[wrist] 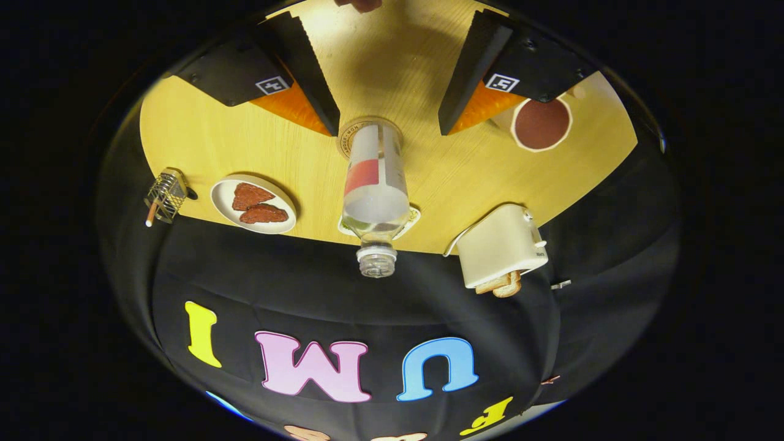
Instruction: Take the bottle from table, then pour the juice into the cup, finally place the bottle on the coaster
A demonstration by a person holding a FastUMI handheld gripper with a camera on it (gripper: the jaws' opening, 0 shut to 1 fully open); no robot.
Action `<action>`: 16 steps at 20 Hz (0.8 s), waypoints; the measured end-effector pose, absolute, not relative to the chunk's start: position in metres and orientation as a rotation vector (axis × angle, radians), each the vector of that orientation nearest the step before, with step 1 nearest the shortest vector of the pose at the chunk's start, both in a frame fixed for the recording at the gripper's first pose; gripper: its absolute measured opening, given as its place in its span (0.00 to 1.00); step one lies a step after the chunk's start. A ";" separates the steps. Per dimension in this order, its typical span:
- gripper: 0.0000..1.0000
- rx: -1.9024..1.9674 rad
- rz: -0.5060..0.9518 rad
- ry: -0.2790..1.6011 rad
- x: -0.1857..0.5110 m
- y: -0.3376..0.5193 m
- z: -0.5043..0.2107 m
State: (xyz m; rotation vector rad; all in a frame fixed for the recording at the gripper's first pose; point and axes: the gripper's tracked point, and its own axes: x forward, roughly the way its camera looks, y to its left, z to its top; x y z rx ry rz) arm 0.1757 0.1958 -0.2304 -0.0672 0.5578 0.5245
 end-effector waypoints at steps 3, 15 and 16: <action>0.99 -0.044 0.502 0.528 0.149 0.185 -0.189; 0.99 0.012 0.285 0.184 0.116 0.128 -0.006; 0.99 0.023 0.270 0.174 0.113 0.125 0.003</action>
